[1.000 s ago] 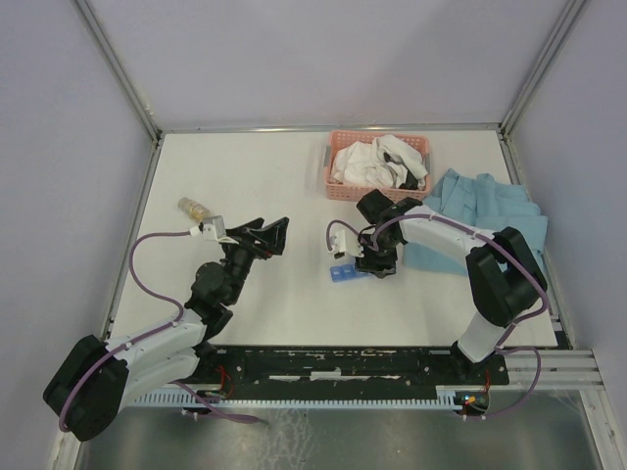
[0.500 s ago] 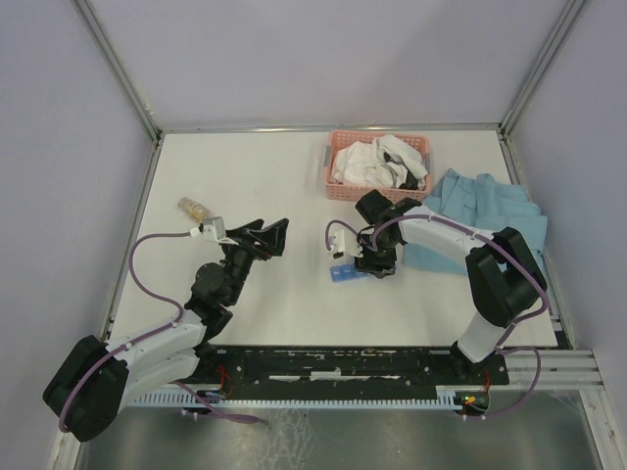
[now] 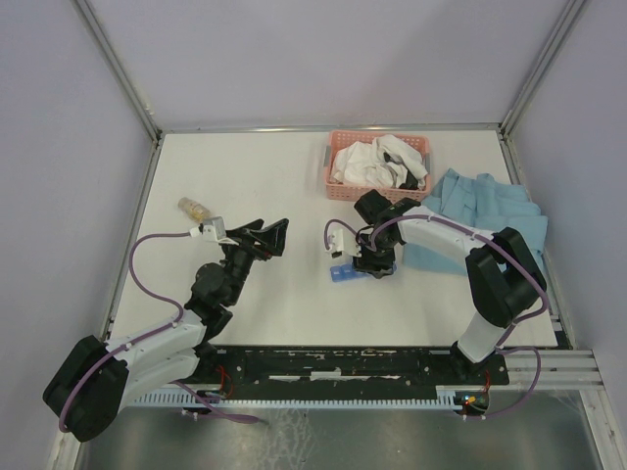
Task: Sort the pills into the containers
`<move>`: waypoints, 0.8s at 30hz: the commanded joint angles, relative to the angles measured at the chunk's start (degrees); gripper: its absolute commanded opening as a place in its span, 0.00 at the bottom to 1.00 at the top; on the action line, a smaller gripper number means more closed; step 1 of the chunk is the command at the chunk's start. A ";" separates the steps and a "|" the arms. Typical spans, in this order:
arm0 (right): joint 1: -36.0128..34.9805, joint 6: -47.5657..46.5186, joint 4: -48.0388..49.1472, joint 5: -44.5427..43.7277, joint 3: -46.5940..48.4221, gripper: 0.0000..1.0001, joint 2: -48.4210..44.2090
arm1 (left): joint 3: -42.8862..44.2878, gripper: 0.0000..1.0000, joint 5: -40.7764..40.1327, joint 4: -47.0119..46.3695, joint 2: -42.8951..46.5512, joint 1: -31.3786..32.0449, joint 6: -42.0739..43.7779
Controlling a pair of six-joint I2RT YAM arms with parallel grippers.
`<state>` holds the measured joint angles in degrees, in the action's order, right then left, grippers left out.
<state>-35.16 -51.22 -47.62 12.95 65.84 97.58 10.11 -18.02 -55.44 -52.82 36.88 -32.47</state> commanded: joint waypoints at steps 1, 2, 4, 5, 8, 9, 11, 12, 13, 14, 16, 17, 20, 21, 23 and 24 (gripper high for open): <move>-0.52 1.32 2.08 -1.55 1.28 0.01 -0.59 | 0.15 0.99 -1.75 -2.84 0.79 0.14 1.62; -0.38 1.47 1.19 -1.32 1.83 0.01 -0.30 | 0.09 0.99 -1.80 -2.83 0.74 0.15 1.62; -0.44 0.95 0.81 -1.07 1.88 0.01 -0.49 | 0.09 0.99 -1.76 -2.83 0.86 0.12 1.62; -0.35 1.31 1.76 -1.50 1.46 0.01 -0.92 | 0.16 0.99 -1.78 -2.83 0.79 0.12 1.62; -0.67 0.29 0.02 -2.03 2.03 0.01 -0.78 | 0.17 0.99 -1.76 -2.81 0.78 0.11 1.62; -1.17 -0.39 0.52 -3.06 1.22 0.01 -1.05 | 0.17 0.99 -1.79 -2.81 0.71 0.12 1.66; -0.88 0.27 1.57 -4.27 1.07 0.01 -1.03 | 0.26 0.99 -1.76 -2.70 0.67 0.18 1.70; -0.72 0.29 0.77 -4.43 1.76 0.01 -0.85 | 0.26 0.99 -1.83 -2.65 0.76 0.15 1.71; -0.98 -0.19 0.30 -4.55 1.73 0.01 -0.91 | 0.24 0.99 -1.76 -2.70 0.78 0.12 1.71; -1.35 -0.82 0.39 -4.24 1.09 0.01 -1.13 | 0.26 0.99 -1.77 -2.66 0.72 0.14 1.71; -1.18 -0.22 1.36 -4.20 0.95 0.01 -1.27 | 0.29 0.99 -1.76 -2.60 0.62 0.12 1.75; -1.19 -0.02 1.25 -4.91 1.30 0.01 -1.18 | 0.34 0.99 -1.69 -2.58 0.59 0.12 1.71; -1.12 -0.67 0.56 -3.19 1.02 0.01 -1.33 | 0.34 0.99 -1.80 -2.59 0.64 0.12 1.71; -0.72 0.30 0.55 -2.43 1.50 0.01 -1.29 | 0.37 0.99 -1.76 -2.57 0.65 0.12 1.71; 0.13 1.20 -0.25 -1.95 2.59 0.01 -0.85 | 0.27 0.99 -1.82 -2.62 0.67 0.12 1.71; 0.06 0.54 -0.19 -2.04 2.09 0.01 -0.94 | 0.26 0.99 -1.76 -2.57 0.77 0.14 1.63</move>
<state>-35.62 -50.92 -47.40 10.26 65.91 97.58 10.09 -18.02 -55.44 -52.82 36.88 -32.47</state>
